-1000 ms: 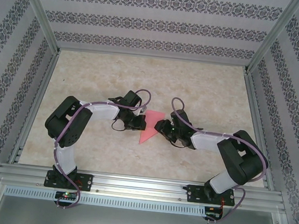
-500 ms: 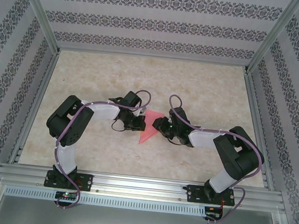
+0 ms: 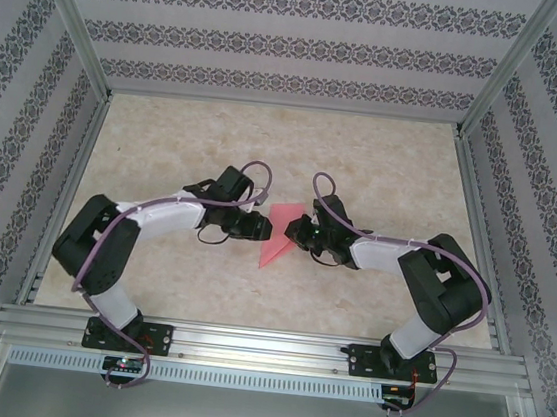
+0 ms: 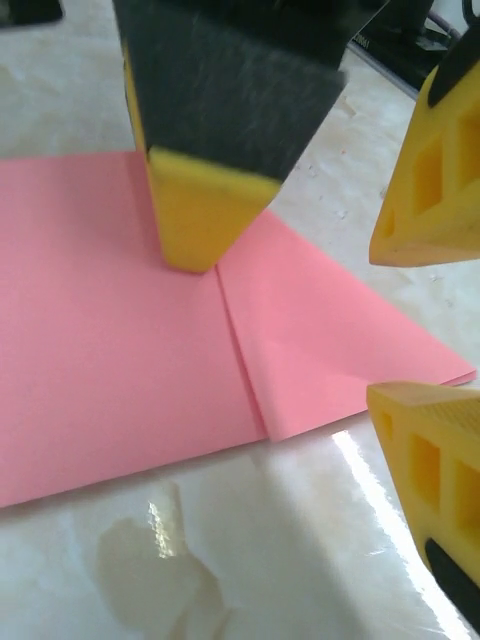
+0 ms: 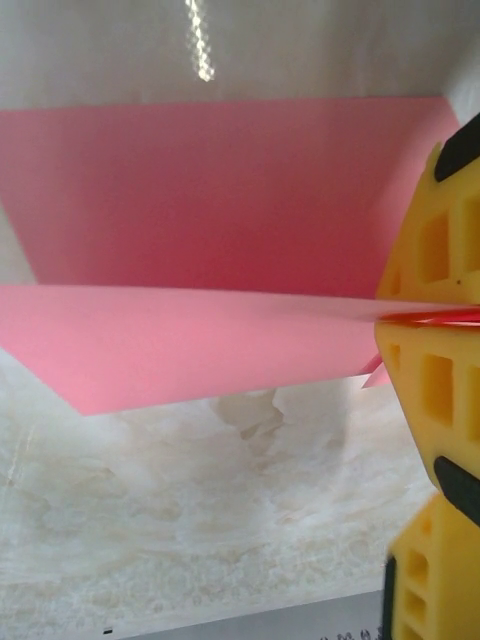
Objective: Fold a paper plane with a square sheet of paper (pick it up from the middle)
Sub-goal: Fourth fold the wing at the center of the table.
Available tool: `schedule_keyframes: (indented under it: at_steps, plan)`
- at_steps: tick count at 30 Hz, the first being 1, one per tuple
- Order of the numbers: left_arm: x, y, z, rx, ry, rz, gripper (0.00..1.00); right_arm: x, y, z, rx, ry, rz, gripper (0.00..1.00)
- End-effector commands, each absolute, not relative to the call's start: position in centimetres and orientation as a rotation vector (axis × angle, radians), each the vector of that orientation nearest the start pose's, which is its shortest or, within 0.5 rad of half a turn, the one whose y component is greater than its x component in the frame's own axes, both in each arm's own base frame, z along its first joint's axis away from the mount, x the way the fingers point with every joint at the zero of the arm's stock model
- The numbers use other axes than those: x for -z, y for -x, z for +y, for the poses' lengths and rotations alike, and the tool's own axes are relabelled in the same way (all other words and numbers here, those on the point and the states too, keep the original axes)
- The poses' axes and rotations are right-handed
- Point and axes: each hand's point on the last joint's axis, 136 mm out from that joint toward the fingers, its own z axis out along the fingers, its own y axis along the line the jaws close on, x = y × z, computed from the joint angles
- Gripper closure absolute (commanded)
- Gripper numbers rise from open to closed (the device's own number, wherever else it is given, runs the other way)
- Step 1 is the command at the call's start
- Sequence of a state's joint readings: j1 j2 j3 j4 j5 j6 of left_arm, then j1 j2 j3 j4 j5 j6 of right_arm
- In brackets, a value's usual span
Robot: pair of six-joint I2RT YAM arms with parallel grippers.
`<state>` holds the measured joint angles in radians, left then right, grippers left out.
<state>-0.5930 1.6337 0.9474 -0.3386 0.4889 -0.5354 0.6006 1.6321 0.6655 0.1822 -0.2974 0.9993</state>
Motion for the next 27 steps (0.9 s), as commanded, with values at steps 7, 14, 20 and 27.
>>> schedule_keyframes:
  at_steps: [7,14,20,27]
  plan:
    - [-6.5,-23.7,-28.4,0.601,-0.514,2.684,0.59,-6.1,-29.8,26.7,-1.070,-0.387,2.532,0.87]
    - [-5.2,-23.5,-29.8,0.404,-0.597,2.643,0.58,-5.6,-29.7,26.7,-1.062,-0.396,2.547,0.86]
    - [-4.3,-23.7,-29.7,0.294,-0.598,2.610,0.58,-5.4,-29.9,26.9,-1.070,-0.403,2.552,0.84]
    - [-3.9,-23.6,-29.9,0.236,-0.606,2.571,0.58,-5.3,-30.1,27.0,-1.083,-0.413,2.553,0.82]
